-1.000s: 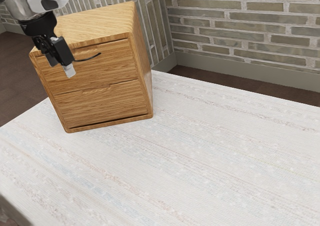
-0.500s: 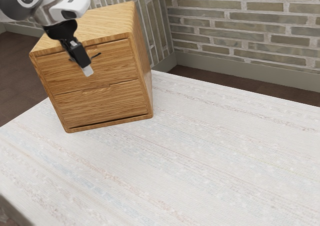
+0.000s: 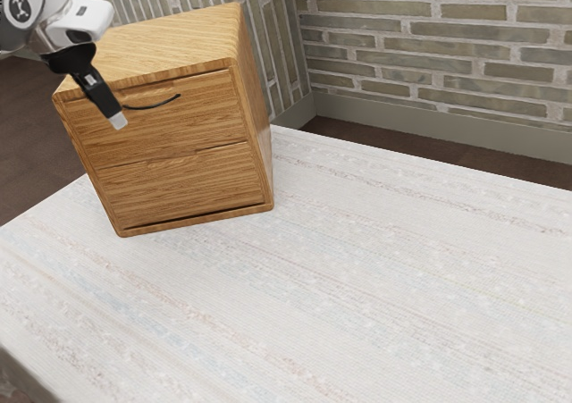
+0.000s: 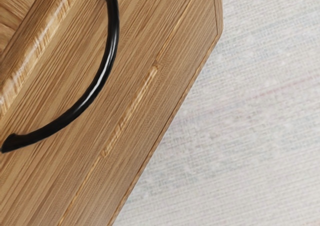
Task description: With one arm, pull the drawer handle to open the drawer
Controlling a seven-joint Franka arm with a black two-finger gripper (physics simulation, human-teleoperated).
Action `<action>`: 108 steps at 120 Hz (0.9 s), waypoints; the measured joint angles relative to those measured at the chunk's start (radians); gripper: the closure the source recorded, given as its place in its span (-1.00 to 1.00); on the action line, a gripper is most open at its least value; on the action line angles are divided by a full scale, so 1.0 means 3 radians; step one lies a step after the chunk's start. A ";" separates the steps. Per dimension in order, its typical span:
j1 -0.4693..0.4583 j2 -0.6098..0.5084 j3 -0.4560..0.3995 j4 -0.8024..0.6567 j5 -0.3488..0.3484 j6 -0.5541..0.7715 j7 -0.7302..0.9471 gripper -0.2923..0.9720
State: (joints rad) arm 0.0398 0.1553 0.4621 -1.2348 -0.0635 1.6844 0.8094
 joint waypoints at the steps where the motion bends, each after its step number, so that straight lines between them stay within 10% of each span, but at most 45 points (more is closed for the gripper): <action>1: -0.0001 0.0001 0.0000 0.0001 -0.0002 0.0010 0.0006 -0.54; 108: 0.0099 0.0066 -0.0278 -0.0154 0.0019 0.0513 0.0708 -0.54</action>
State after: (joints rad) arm 0.0696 0.1752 0.3789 -1.2810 -0.0579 1.8383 1.0219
